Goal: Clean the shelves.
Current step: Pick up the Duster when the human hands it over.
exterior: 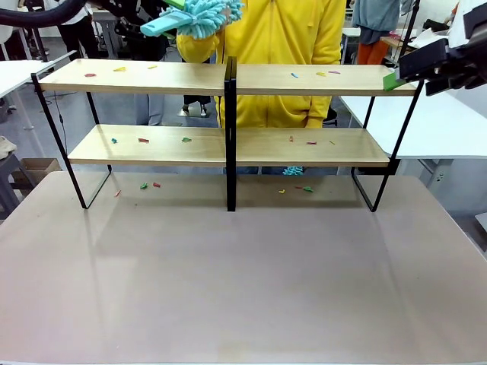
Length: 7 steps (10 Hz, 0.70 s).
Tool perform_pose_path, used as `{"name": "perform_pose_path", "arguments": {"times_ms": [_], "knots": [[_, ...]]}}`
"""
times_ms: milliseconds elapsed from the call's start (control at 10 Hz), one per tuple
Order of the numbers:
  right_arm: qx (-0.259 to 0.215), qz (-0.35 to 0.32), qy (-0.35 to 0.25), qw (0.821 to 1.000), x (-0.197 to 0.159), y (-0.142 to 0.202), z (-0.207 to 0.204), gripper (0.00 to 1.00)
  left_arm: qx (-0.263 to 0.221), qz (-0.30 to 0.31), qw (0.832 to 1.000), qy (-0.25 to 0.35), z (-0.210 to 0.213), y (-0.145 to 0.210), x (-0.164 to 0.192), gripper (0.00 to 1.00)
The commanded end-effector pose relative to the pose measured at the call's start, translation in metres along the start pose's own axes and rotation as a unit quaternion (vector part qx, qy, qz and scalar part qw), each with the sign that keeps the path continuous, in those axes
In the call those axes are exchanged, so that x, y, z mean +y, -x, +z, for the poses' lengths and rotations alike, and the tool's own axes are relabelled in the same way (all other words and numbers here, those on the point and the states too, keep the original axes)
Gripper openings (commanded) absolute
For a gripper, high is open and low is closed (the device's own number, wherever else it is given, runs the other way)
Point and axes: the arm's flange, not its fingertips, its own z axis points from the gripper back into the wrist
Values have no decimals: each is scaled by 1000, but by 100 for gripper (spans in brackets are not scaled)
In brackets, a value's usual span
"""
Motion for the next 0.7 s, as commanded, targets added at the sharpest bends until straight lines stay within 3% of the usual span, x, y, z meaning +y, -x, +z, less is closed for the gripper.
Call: {"name": "perform_pose_path", "arguments": {"times_ms": [0, 100, 200, 600], "knots": [[-1, -1, -2, 1000, 0, 0, 0, 100, -12, 4, 1000, 5, -2, 5, -3, 0], [-1, -1, -2, 1000, 0, 0, 0, 100, -15, 2, 1000, 5, -2, 5, -3, 5], [-1, -1, -2, 1000, 0, 0, 0, 100, -16, 2, 1000, 2, -3, 6, -2, 0], [-1, -1, -2, 1000, 0, 0, 0, 100, -21, -10, 1000, 10, -3, 9, -4, 0]]}}
